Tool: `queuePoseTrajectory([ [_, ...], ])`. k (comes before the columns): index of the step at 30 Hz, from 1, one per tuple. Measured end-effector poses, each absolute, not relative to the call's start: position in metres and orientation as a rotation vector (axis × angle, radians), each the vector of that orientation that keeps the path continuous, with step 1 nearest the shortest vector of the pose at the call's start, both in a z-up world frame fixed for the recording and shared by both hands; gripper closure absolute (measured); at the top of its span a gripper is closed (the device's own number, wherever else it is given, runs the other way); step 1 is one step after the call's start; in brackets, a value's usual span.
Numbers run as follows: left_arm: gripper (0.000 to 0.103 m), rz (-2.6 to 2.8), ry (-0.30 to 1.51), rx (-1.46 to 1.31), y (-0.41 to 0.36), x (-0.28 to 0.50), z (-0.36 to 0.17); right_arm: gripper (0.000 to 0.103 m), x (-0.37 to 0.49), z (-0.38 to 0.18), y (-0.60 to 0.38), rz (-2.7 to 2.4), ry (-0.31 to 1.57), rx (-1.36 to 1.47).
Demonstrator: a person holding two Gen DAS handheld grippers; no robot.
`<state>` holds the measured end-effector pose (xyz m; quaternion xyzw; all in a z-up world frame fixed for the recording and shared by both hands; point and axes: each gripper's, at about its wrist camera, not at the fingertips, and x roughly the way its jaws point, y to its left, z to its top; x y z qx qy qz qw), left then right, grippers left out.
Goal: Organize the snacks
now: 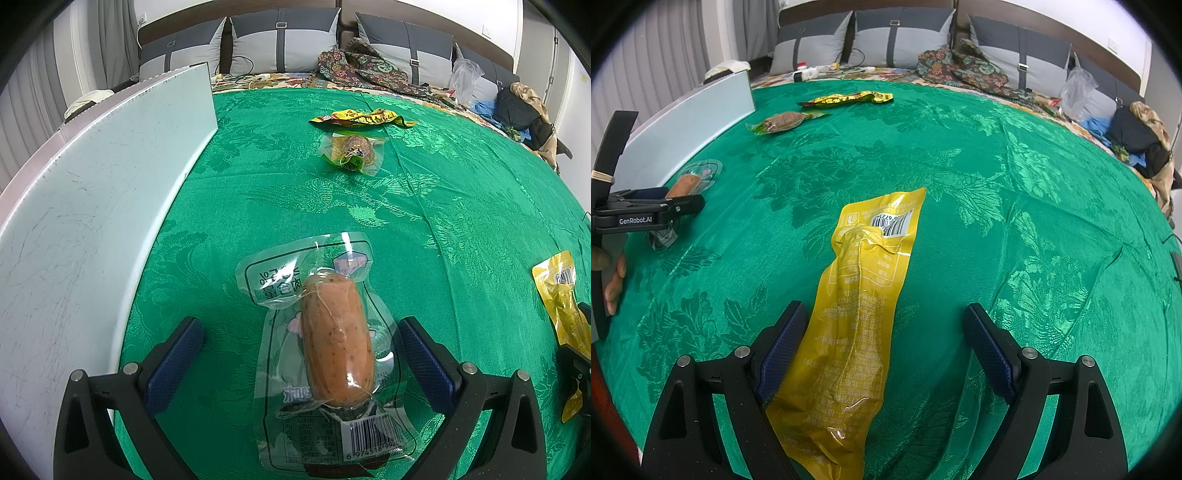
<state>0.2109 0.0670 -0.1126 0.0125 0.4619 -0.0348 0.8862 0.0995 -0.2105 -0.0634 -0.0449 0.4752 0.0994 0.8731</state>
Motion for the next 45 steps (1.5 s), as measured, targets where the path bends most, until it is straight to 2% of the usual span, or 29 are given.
queuePoseTrajectory([
  [8,0.0,-0.079,0.967,0.026,0.067,0.213,-0.113,0.014,0.1,-0.064,-0.211,0.206,0.993,-0.093],
  [11,0.0,-0.125,1.062,0.058,0.064,0.229,-0.111,0.01,0.103,-0.064,-0.213,0.202,1.011,-0.077],
  [13,0.001,-0.142,1.097,0.068,0.061,0.233,-0.111,0.01,0.112,-0.062,-0.212,0.192,1.093,-0.082],
  [14,0.004,-0.152,1.105,0.077,0.058,0.233,-0.11,0.01,0.121,-0.061,-0.21,0.165,1.167,-0.071],
  [16,0.042,-0.185,1.077,0.092,0.052,0.225,-0.1,0.016,0.134,-0.057,-0.206,0.171,1.236,-0.034],
  [17,0.048,-0.194,1.087,0.098,0.051,0.224,-0.098,0.023,0.139,-0.056,-0.203,0.164,1.263,-0.046],
  [18,0.051,-0.216,1.093,0.083,0.053,0.221,-0.097,0.046,0.14,-0.054,-0.201,0.141,1.263,-0.072],
  [19,0.054,-0.232,1.096,0.054,0.058,0.216,-0.096,0.053,0.143,-0.05,-0.202,0.146,1.263,-0.061],
  [21,0.055,-0.26,1.085,-0.028,0.07,0.202,-0.09,0.053,0.143,-0.05,-0.208,0.152,1.299,-0.033],
  [26,0.056,-0.336,0.984,-0.251,0.094,0.162,-0.058,0.053,0.124,-0.028,-0.232,0.196,1.266,0.155],
  [30,0.056,-0.357,0.903,-0.388,0.116,0.136,-0.017,0.053,0.122,-0.001,-0.216,0.224,1.238,0.14],
  [36,0.056,-0.263,0.769,-0.489,0.207,0.115,0.054,0.053,0.141,0.082,-0.123,0.435,1.107,0.17],
  [39,0.055,-0.11,0.751,-0.442,0.265,0.111,0.067,0.053,0.151,0.127,-0.051,0.585,1.037,0.193],
  [41,0.051,-0.009,0.763,-0.418,0.297,0.109,0.064,0.053,0.156,0.145,-0.001,0.68,1.018,0.207],
  [43,0.03,0.137,0.777,-0.384,0.329,0.105,0.056,0.052,0.16,0.152,0.051,0.756,1.017,0.221],
  [45,0.019,0.249,0.789,-0.361,0.358,0.097,0.044,0.044,0.165,0.15,0.089,0.8,1.004,0.249],
])
